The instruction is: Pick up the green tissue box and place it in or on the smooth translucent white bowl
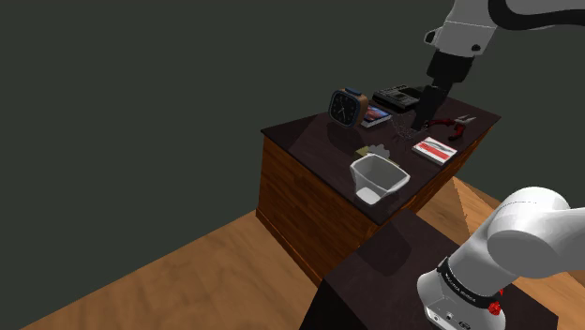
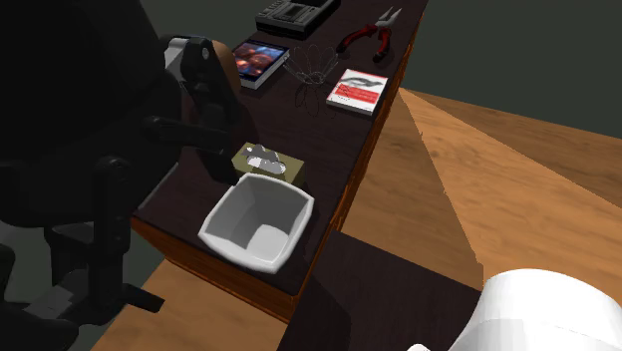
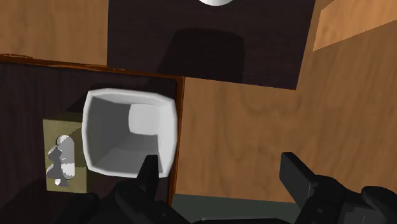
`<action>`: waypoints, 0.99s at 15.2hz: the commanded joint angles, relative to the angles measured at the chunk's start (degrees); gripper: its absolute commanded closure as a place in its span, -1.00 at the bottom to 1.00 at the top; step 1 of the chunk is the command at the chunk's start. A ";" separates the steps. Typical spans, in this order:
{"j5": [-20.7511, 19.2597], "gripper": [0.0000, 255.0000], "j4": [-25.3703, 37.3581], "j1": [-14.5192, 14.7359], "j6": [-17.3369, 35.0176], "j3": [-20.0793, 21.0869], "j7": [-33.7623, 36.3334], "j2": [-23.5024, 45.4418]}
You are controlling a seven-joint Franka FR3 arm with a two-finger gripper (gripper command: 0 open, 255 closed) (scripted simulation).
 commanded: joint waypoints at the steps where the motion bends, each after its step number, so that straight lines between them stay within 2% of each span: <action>1: 0.00 -1.00 0.00 0.00 0.00 0.00 0.00 0.00; 8: -6.01 -1.00 -1.94 -3.45 9.86 0.07 2.01 11.22; 15: -12.87 -1.00 -0.58 -7.34 18.37 -0.32 5.58 24.36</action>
